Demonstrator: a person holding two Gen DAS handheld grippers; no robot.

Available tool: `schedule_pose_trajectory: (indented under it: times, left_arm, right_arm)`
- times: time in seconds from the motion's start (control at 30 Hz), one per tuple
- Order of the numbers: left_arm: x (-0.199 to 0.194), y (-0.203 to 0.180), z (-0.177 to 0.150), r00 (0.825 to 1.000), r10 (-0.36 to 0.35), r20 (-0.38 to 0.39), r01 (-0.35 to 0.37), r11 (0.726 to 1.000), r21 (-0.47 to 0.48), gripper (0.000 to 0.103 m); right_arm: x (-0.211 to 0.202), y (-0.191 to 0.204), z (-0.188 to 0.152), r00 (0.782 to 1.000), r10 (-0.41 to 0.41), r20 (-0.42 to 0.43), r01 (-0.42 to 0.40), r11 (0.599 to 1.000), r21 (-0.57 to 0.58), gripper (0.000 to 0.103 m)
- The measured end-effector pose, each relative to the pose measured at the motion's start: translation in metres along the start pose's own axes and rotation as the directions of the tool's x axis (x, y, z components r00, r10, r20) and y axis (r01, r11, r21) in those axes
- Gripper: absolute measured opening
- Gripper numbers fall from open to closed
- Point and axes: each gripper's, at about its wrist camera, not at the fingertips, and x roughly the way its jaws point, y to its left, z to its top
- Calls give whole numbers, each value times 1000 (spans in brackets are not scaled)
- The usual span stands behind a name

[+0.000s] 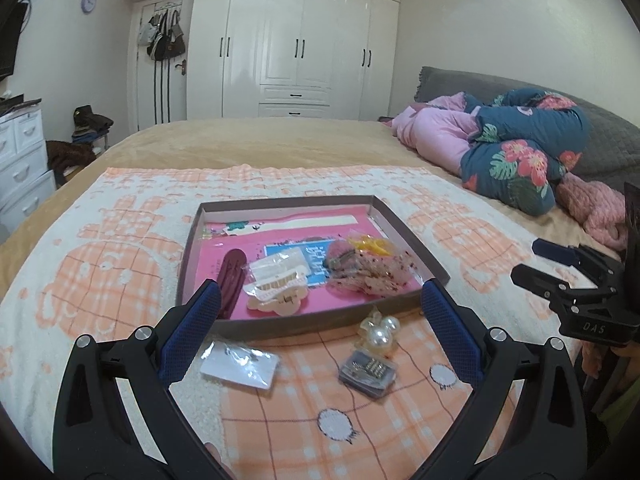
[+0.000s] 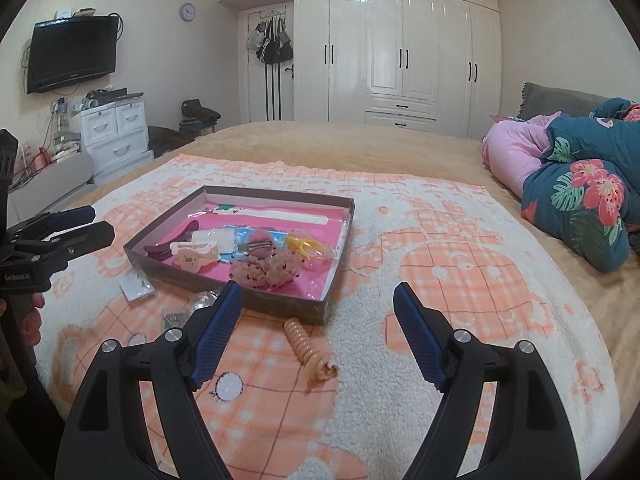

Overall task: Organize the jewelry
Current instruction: 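Move left tool toward clear stud box while right tool approaches coiled beige hair tie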

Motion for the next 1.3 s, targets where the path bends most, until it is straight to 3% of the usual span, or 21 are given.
schedule_pose_trajectory:
  times: [0.67, 1.3]
  left_arm:
    - [17, -23, -32, 995, -35, -98, 42, 997, 67, 91]
    - [55, -21, -56, 976, -59, -208, 76, 994, 73, 91]
  right_arm:
    - [3, -5, -18, 998, 6, -59, -6, 1000, 8, 80]
    - [59, 1, -31, 978, -23, -206, 9, 998, -68, 79]
